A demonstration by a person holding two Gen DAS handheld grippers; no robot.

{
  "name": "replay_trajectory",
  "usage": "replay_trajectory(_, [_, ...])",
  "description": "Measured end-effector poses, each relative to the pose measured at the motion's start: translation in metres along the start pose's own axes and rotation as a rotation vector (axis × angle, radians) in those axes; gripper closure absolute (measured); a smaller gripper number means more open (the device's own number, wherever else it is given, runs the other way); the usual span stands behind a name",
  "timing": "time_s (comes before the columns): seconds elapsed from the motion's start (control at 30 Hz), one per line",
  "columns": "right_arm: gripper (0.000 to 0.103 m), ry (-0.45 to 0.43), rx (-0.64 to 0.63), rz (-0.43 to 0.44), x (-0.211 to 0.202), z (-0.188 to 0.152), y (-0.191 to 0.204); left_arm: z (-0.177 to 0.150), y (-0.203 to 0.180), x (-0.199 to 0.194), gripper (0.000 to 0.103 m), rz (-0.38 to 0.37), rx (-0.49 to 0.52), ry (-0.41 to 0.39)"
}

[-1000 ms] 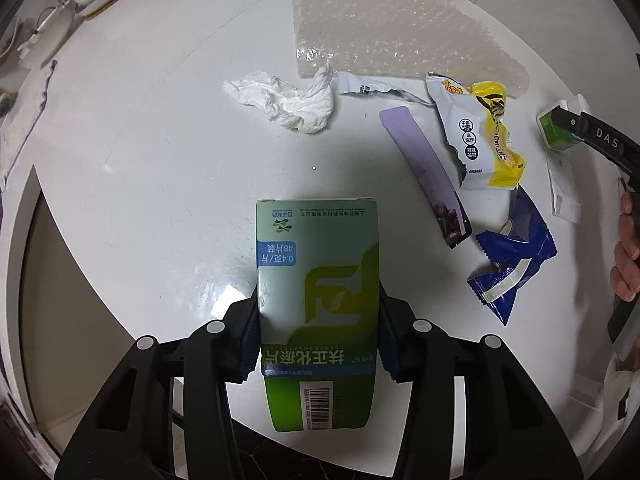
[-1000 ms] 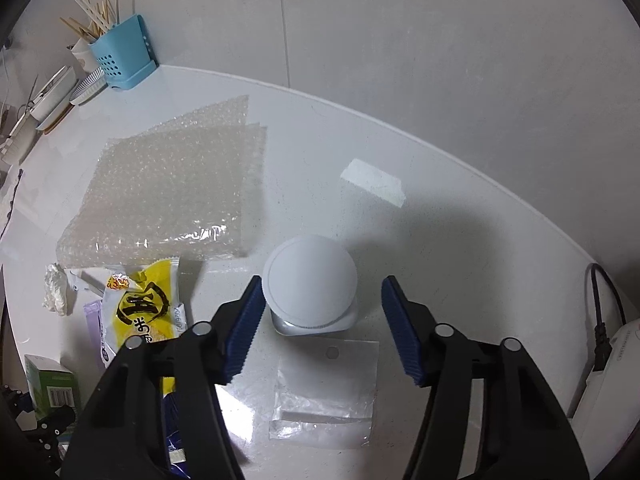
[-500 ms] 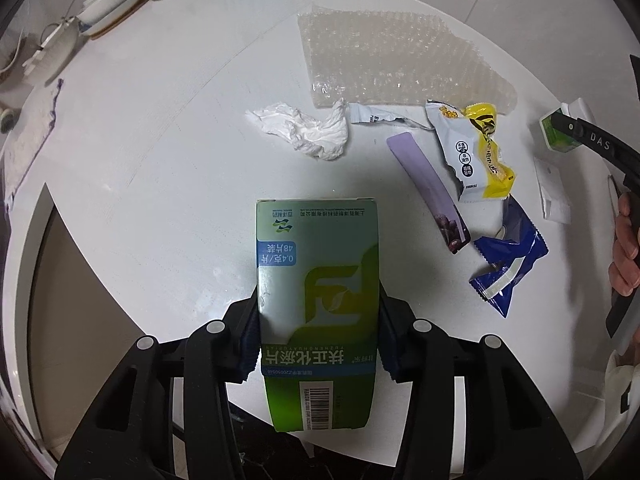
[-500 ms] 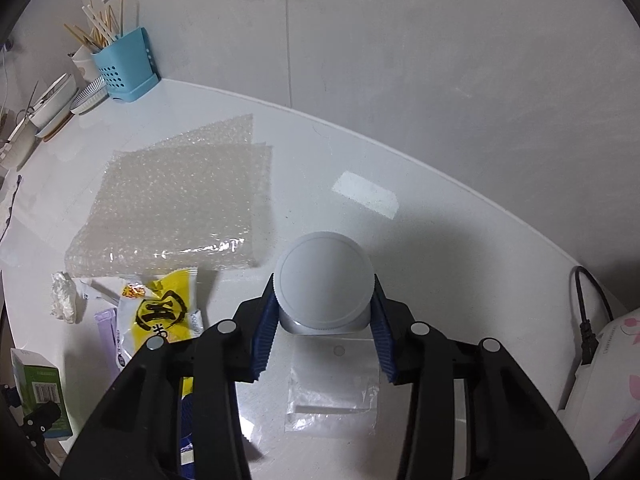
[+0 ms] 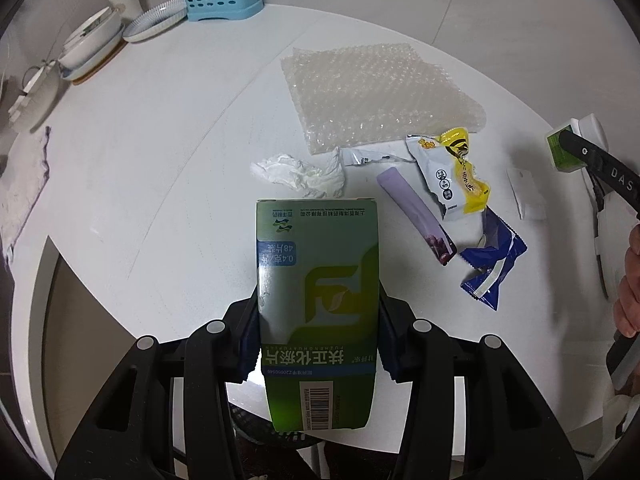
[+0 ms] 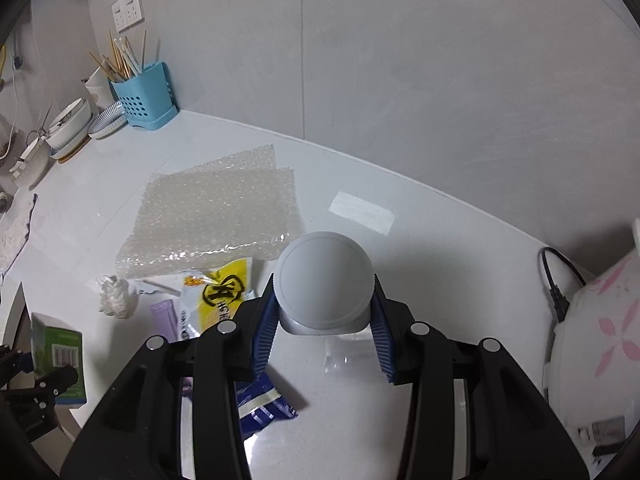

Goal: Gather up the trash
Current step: 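Carry the green box and white pill bottle down over the wastebasket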

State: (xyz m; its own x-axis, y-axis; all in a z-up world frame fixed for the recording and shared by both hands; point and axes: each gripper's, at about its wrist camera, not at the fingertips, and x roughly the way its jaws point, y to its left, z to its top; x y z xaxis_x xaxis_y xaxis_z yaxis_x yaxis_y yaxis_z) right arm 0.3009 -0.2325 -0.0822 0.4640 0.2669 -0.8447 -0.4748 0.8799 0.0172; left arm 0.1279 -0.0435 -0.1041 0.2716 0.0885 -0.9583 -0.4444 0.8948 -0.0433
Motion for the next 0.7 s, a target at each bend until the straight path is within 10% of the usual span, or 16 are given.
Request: replay_trajectory(0.7, [0.063,-0.09,0.158,-0.138,-0.118,-0.096,0.07,-0.022,0.028,-0.052,0.057,-0.142,0.27,-0.116])
